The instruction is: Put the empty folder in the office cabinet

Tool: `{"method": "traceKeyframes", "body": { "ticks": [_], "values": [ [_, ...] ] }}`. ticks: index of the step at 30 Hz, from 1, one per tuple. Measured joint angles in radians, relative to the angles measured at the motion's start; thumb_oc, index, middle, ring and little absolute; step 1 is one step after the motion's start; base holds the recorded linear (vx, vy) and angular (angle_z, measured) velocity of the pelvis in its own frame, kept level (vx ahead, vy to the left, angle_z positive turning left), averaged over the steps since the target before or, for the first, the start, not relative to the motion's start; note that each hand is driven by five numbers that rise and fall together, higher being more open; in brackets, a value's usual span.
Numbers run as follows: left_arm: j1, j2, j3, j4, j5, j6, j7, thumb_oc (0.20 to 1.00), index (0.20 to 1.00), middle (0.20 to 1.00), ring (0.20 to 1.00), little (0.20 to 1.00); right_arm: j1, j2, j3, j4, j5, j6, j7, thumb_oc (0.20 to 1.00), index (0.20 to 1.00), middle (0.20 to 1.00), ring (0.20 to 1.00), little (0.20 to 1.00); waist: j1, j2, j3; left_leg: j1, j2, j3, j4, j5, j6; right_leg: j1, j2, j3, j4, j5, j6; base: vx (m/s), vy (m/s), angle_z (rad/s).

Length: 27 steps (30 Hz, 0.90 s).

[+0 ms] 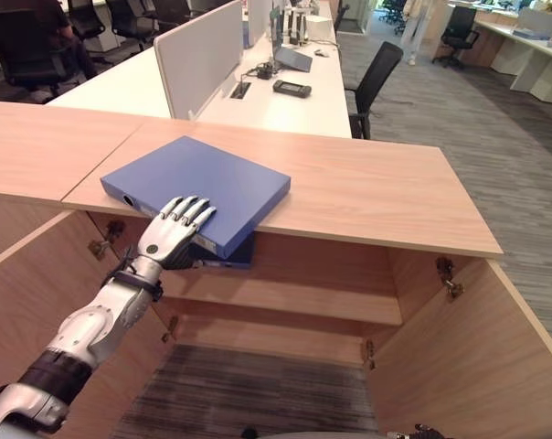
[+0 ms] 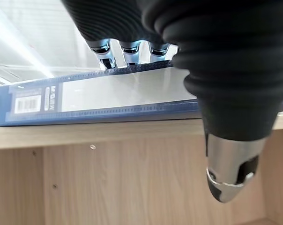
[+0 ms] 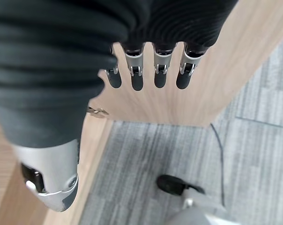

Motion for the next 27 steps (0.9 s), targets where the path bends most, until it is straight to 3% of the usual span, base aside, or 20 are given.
{"method": "traceKeyframes", "body": {
  "ticks": [3,4,6,14,27],
  "values": [
    [-0.033,-0.021,-0.025,0.041,0.003,0.021,0.013,1.000,1.000,1.000,1.000,1.000,0.002,-0.001,0.000,0.001,-0.023,0.001,0.000,1.000,1.000,1.000,1.000,1.000,-0.001,0.004,-0.005,0.001,0.000,0.005,0.003,0.000,0.000,0.000,0.000,0.002,0.000,0.001,-0.001,0.00,0.007,-0.04],
    [-0.035,-0.025,-0.026,0.048,0.005,0.026,0.016,0.875,0.875,0.875,0.875,0.875,0.002,-0.001,0.001,0.002,-0.024,0.002,0.000,1.000,1.000,1.000,1.000,1.000,-0.001,0.006,-0.006,0.001,0.000,0.005,0.003,0.000,0.000,0.000,0.000,0.003,0.000,0.002,-0.002,-0.01,0.003,-0.04],
    [-0.045,-0.039,-0.030,0.065,0.012,0.033,0.021,0.200,0.200,0.200,0.200,0.200,0.003,-0.001,0.001,0.002,-0.024,0.002,-0.001,1.000,1.000,1.000,1.000,1.000,-0.003,0.007,-0.006,0.001,0.000,0.005,0.003,0.000,0.000,0.000,0.000,0.005,0.000,0.002,-0.002,0.00,0.000,0.00],
    [-0.072,-0.146,-0.024,0.140,0.046,0.094,0.104,0.200,0.200,0.200,0.200,0.200,-0.001,-0.001,0.004,0.001,-0.025,0.002,-0.009,1.000,1.000,1.000,1.000,1.000,-0.006,0.008,-0.010,0.014,0.001,0.008,-0.003,-0.001,0.001,0.011,0.000,0.010,0.000,0.003,-0.001,0.00,0.000,-0.01],
    [-0.105,-0.211,-0.030,0.252,0.052,0.155,0.165,0.200,0.200,0.200,0.200,0.200,0.001,0.000,0.004,0.002,-0.031,0.002,-0.029,1.000,1.000,1.000,1.000,1.000,-0.024,0.002,-0.035,0.018,0.003,0.019,-0.003,-0.005,0.004,0.011,0.001,0.013,0.000,0.004,-0.001,0.00,-0.001,-0.01]
  ]
}}
